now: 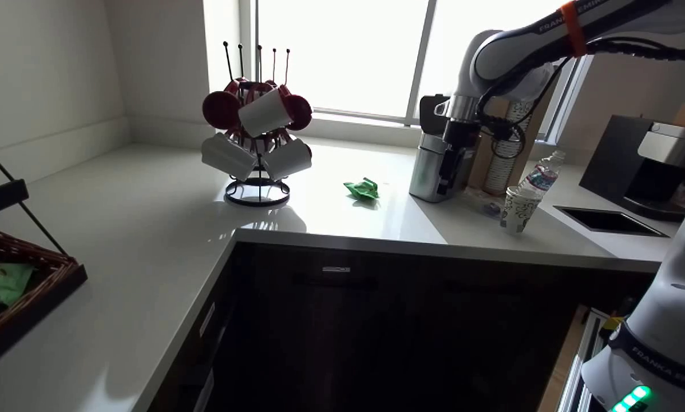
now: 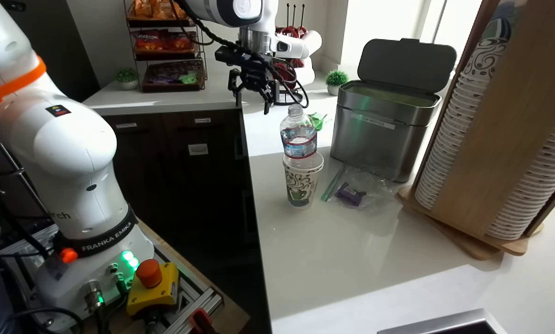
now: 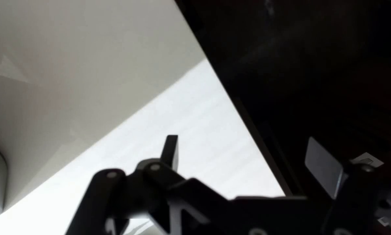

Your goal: Put the bottle in the bin and close the lid of the bin

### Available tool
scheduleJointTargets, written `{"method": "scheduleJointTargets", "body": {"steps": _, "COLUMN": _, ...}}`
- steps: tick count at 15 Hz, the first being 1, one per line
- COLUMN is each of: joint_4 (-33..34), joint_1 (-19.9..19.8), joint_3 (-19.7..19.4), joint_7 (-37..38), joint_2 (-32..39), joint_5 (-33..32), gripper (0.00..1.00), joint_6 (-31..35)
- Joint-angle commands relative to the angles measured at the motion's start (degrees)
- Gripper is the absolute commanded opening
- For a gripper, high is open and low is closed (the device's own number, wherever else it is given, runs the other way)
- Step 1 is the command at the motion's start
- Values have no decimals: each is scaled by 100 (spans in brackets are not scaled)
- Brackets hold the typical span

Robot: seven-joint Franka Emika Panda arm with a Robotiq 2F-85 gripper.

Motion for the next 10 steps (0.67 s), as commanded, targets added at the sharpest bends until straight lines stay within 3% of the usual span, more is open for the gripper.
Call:
{"method": "scheduleJointTargets", "body": {"steps": 1, "joint_4": 7, "joint_1": -108, "joint_3": 105, "joint_7": -22, "joint_2": 4, "joint_5": 30, "gripper": 100, "joint_6": -12}}
{"method": "scheduleJointTargets", "body": {"steps": 5, "joint_4": 2, "joint_1": -177, "joint_3": 111, "joint_7": 112, "joint_2": -92, "joint_5": -61, "gripper": 100, "joint_6": -21}}
{"method": "scheduleJointTargets", "body": {"steps": 10, "joint_4": -40, "joint_1": -802, "joint_3": -209, "joint_7": 726, "joint_2": -654, "joint_5": -95, "gripper": 100, "joint_6": 19}}
